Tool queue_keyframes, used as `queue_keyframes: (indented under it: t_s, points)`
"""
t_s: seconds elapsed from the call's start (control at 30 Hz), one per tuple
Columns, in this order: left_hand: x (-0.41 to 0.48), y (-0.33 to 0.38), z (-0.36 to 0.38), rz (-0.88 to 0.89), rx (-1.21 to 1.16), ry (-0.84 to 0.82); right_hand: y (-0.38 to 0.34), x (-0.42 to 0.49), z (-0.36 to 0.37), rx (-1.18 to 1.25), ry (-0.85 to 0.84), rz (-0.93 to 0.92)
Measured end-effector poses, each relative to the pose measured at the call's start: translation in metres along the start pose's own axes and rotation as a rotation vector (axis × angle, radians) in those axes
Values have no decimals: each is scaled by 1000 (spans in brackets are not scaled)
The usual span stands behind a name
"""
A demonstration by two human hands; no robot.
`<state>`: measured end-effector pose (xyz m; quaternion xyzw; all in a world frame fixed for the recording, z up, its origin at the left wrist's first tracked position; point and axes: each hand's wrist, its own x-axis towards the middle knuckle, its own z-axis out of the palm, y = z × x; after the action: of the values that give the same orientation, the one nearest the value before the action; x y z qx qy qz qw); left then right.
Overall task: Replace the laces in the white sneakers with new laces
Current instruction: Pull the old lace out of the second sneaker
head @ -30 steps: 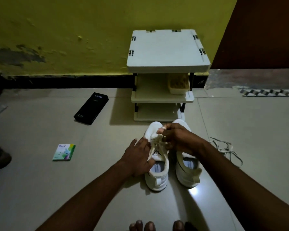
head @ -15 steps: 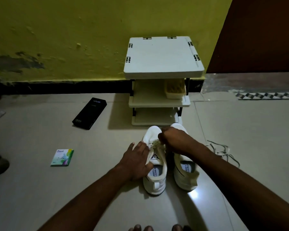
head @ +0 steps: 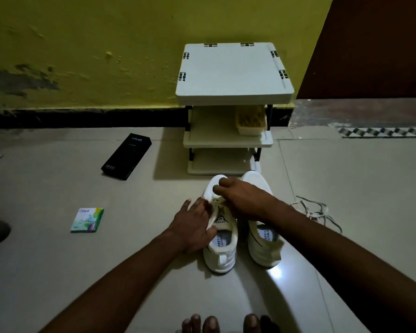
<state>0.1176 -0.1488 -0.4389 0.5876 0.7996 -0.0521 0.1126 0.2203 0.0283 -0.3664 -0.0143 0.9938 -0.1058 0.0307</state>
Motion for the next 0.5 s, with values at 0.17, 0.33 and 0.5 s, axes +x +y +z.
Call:
queue_keyframes:
  t_s: [0.17,0.33,0.5]
  points:
    - [-1,1,6,-18,8,41,8,2,6,-202,-28,-22]
    - [-2,-1,5,-18,-14,41,-5,3,19,174,348,118]
    - [0,-1,5,-18,-1,30,-14,1,4,1371,595,580]
